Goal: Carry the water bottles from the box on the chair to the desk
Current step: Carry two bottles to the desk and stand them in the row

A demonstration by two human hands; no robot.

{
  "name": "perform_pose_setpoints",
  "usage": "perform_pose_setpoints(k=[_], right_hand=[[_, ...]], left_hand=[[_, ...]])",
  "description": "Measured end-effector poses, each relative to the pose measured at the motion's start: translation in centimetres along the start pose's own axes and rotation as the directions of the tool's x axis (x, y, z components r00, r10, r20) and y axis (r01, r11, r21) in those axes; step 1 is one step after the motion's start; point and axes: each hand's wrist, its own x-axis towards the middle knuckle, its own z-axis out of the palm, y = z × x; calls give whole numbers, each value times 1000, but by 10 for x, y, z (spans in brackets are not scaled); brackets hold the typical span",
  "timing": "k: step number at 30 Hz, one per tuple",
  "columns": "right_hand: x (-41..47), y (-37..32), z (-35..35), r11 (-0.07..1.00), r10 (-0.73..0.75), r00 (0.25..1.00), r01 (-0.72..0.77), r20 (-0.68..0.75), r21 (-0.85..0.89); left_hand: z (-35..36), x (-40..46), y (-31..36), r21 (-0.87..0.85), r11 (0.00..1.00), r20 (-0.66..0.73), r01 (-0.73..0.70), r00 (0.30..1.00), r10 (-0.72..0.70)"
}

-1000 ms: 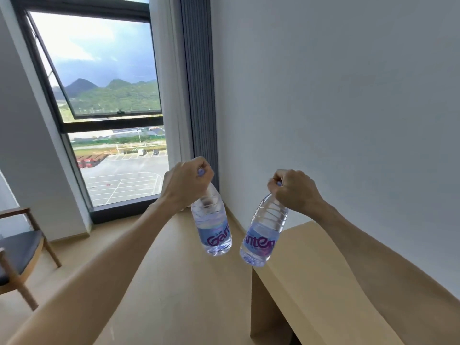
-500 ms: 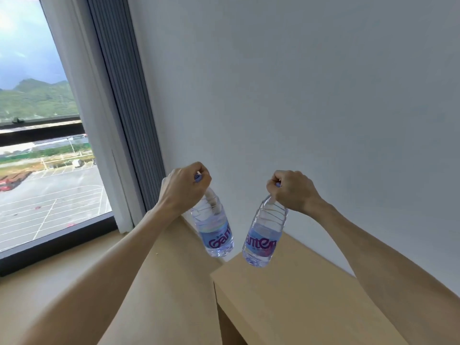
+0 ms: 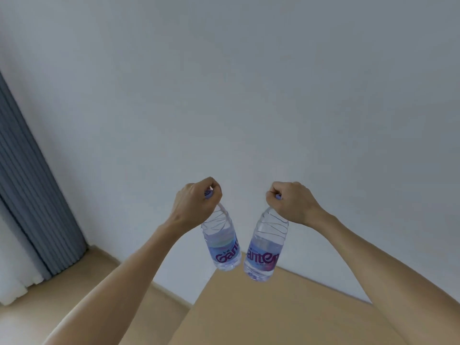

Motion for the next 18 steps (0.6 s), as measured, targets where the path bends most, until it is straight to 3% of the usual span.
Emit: perform_pose_setpoints(k=[10,18], right_hand=[[13,45,5,950,271,958,-282,-98,-133],[1,69,31,907,353,933,-360,-70,-218]], left_hand=[[89,86,-22,-209,953,215,-217,941,262],[159,90,-29,-271,930,305,-249,894,328]])
